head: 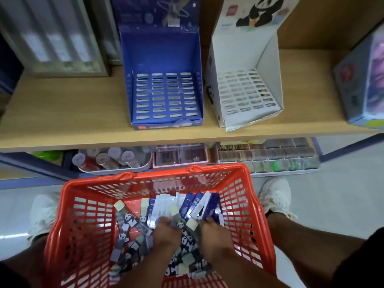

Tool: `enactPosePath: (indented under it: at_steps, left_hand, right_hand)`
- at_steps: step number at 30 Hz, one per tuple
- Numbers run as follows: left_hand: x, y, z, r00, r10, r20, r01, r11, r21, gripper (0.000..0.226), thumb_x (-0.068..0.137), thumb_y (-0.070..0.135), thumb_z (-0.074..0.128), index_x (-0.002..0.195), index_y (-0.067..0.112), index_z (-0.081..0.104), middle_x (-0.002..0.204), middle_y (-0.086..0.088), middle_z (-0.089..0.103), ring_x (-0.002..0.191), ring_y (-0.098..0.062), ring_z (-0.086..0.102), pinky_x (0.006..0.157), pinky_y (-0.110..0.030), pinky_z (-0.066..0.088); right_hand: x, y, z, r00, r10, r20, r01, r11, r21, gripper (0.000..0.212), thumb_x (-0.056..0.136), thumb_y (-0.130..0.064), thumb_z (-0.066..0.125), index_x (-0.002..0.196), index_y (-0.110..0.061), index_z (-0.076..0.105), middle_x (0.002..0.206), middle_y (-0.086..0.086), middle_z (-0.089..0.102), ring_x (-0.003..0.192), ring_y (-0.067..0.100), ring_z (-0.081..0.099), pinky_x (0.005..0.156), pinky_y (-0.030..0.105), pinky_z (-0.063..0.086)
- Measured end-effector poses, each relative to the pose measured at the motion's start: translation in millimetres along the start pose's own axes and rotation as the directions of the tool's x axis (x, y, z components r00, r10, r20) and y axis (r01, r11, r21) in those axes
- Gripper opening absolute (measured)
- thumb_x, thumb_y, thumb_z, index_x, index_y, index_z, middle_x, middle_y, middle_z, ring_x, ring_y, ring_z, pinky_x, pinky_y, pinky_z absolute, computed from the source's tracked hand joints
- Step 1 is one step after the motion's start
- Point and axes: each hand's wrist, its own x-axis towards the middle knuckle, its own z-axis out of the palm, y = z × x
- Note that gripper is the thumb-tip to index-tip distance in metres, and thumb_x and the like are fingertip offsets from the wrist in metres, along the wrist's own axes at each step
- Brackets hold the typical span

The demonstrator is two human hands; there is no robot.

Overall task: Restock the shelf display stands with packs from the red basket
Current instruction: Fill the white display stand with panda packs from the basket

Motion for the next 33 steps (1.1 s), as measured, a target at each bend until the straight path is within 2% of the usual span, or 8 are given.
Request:
enactPosePath:
  at_steps: [4,6,9,11,13,16,25,33]
  left_hand:
    - [-5.1,0.5,-15.8,0.988,0.053,-0.143,-0.076,0.985,-0.157,0.048,0.087,-0.009,0.034,0.048,0.014,0.045,0.050,-0.004,0.037,0.050,-0.019,0.034,0.045,-0.023,0.036]
    - [-13.2,-6.4,-23.4,0.989,0.129,-0.079,-0.132,0.990,-0.039,0.042,0.092,-0.007,0.046,0.054,0.010,0.050,0.055,-0.004,0.045,0.056,-0.020,0.042,0.055,-0.030,0.043]
    - [-39.2,19.7,-51.3,0.994,0.111,-0.006,-0.109,0.959,-0.262,0.049,0.088,-0.015,0.061,0.048,0.015,0.063,0.054,-0.001,0.056,0.056,-0.020,0.049,0.053,-0.027,0.047]
    - [-57.8,47.9,-74.5,0.989,0.139,0.048,-0.112,0.925,-0.362,0.033,0.088,-0.007,0.067,0.062,0.013,0.070,0.058,-0.003,0.062,0.053,-0.019,0.057,0.047,-0.019,0.049]
    - [-77.6,72.5,-94.6,0.976,0.207,0.066,-0.165,0.903,-0.397,0.002,0.086,0.002,0.075,0.087,0.001,0.075,0.078,-0.011,0.072,0.067,-0.022,0.069,0.062,-0.026,0.058]
    - [-103.2,97.5,-117.2,0.955,0.288,0.067,-0.235,0.877,-0.420,0.016,0.088,0.003,0.074,0.102,-0.004,0.074,0.090,-0.014,0.072,0.079,-0.024,0.068,0.061,-0.022,0.058]
    - [-184.8,128.3,-170.7,0.899,0.432,-0.071,-0.421,0.809,-0.410,0.029,0.081,0.010,0.082,0.102,-0.008,0.072,0.096,-0.024,0.074,0.086,-0.030,0.072,0.075,-0.038,0.061]
    - [-244.1,183.4,-202.3,0.706,0.699,-0.115,-0.707,0.685,-0.177,0.016,0.095,0.022,0.069,0.079,0.023,0.066,0.064,0.011,0.063,0.057,-0.001,0.055,0.057,-0.016,0.041]
  right_hand:
    - [-7.4,3.9,-15.0,0.995,-0.018,-0.099,0.023,0.998,0.050,0.035,0.095,-0.032,0.059,0.128,-0.022,0.053,0.125,0.002,0.054,0.106,0.025,0.063,0.082,0.035,0.049]
    - [-15.1,4.6,-30.1,0.989,-0.027,-0.146,0.043,0.994,0.103,0.029,0.093,-0.042,0.059,0.115,-0.022,0.058,0.114,0.000,0.057,0.095,0.021,0.063,0.075,0.032,0.045]
    - [-27.2,4.0,-59.5,0.980,-0.019,-0.200,0.060,0.978,0.200,0.017,0.086,-0.038,0.061,0.098,-0.027,0.064,0.101,-0.006,0.066,0.088,0.016,0.065,0.073,0.028,0.050]
    - [-35.0,2.4,-80.7,0.979,-0.013,-0.205,0.066,0.966,0.252,0.014,0.082,-0.040,0.062,0.091,-0.029,0.066,0.094,-0.007,0.070,0.085,0.015,0.066,0.069,0.027,0.049]
    - [-44.1,1.4,-100.3,0.977,-0.033,-0.210,0.095,0.951,0.294,0.012,0.082,-0.042,0.063,0.086,-0.032,0.066,0.090,-0.007,0.070,0.083,0.017,0.066,0.065,0.027,0.048]
    - [-59.7,-0.6,-127.2,0.969,-0.086,-0.233,0.164,0.926,0.339,0.010,0.082,-0.044,0.067,0.079,-0.036,0.064,0.079,-0.014,0.064,0.075,0.010,0.062,0.058,0.024,0.042]
    - [-135.5,-10.1,-196.7,0.893,-0.239,-0.380,0.372,0.869,0.326,0.010,0.079,-0.035,0.072,0.075,-0.031,0.064,0.062,-0.010,0.060,0.057,0.006,0.056,0.059,0.030,0.046]
    - [-179.1,0.7,-283.1,0.822,-0.203,-0.533,0.389,0.883,0.264,0.039,0.075,-0.037,0.086,0.052,-0.023,0.058,0.051,-0.006,0.058,0.050,0.006,0.050,0.050,0.025,0.036]
